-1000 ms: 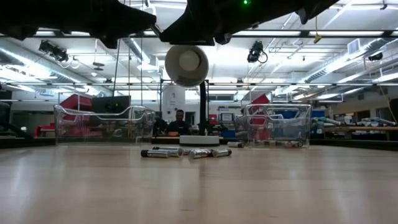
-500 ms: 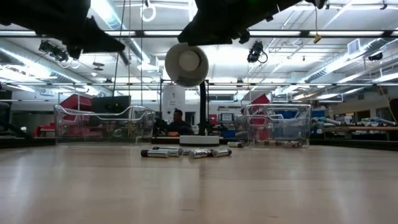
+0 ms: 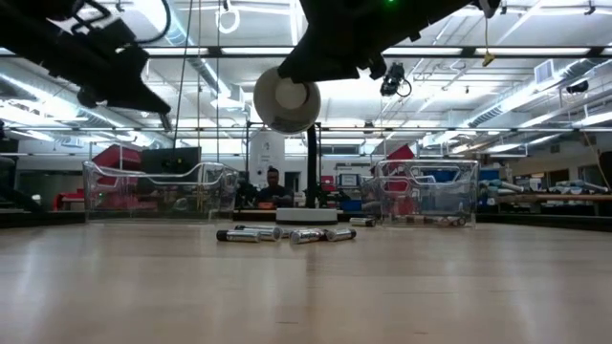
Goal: Sort batteries
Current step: Put the black battery in the transparent bin
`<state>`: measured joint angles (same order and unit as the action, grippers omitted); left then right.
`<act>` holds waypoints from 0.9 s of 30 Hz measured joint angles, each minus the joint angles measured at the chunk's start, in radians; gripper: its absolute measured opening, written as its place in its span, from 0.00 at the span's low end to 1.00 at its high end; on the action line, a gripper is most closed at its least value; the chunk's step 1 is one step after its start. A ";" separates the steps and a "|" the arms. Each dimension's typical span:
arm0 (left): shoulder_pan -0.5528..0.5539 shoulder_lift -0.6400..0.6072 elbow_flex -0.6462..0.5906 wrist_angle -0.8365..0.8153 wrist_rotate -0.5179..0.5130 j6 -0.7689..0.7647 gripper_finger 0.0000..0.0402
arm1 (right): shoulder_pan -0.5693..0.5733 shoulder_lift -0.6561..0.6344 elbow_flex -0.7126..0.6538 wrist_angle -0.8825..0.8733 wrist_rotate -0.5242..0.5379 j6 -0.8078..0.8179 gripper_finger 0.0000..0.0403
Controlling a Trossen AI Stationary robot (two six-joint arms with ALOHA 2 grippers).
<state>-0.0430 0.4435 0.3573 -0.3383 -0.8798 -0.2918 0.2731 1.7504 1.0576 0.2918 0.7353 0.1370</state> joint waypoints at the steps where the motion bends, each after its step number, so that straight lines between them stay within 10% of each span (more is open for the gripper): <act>1: 0.029 0.000 0.000 -0.016 0.019 -0.007 0.05 | -0.002 0.000 0.000 -0.004 0.000 0.002 0.34; 27: 0.583 0.135 0.034 -0.076 0.620 0.079 0.05 | -0.037 0.000 0.000 -0.014 -0.055 0.050 0.33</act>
<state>0.5404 0.5788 0.3913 -0.4145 -0.2601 -0.2131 0.2363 1.7505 1.0576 0.2775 0.6804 0.1870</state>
